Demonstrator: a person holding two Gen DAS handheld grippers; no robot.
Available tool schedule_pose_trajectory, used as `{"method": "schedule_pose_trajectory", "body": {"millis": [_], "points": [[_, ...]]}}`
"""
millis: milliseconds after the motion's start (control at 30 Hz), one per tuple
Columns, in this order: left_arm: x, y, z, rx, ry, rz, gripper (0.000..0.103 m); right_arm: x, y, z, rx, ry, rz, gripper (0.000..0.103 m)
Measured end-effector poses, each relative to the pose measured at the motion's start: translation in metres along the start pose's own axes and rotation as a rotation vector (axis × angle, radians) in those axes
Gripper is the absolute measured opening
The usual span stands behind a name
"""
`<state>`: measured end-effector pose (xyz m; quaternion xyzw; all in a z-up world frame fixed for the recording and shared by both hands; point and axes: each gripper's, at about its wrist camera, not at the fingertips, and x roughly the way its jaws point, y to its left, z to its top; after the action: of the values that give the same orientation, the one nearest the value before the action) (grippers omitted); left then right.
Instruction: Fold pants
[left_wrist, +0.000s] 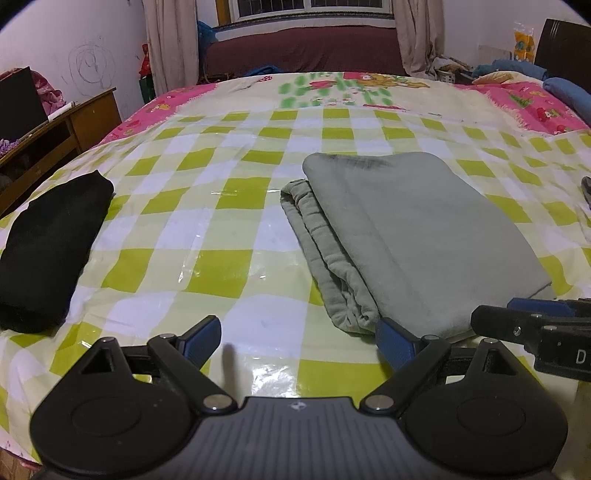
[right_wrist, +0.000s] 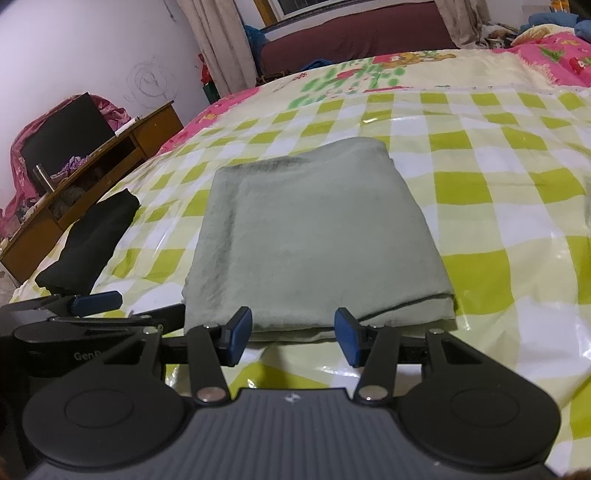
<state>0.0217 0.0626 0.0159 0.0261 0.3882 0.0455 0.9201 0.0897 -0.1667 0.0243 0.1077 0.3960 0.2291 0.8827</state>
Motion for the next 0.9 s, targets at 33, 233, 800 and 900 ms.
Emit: {"method": "schedule_pose_trajectory", "body": {"millis": [33, 233, 800, 900], "points": [[0.0003, 0.0000, -0.0002, 0.000, 0.000, 0.001, 0.103, 0.0003, -0.0001, -0.0001, 0.001, 0.001, 0.001, 0.051], [0.0002, -0.0014, -0.0005, 0.008, 0.001, 0.003, 0.103, 0.0006, -0.0011, 0.0003, 0.005, -0.001, 0.005, 0.051], [-0.0027, -0.0055, -0.0002, 0.031, -0.021, 0.010, 0.103, 0.0003, 0.0012, -0.0008, -0.005, 0.000, 0.004, 0.051], [-0.0028, -0.0063, -0.0002, 0.034, -0.022, 0.011, 0.103, 0.0017, 0.0003, -0.0014, -0.005, 0.004, 0.005, 0.051]]}}
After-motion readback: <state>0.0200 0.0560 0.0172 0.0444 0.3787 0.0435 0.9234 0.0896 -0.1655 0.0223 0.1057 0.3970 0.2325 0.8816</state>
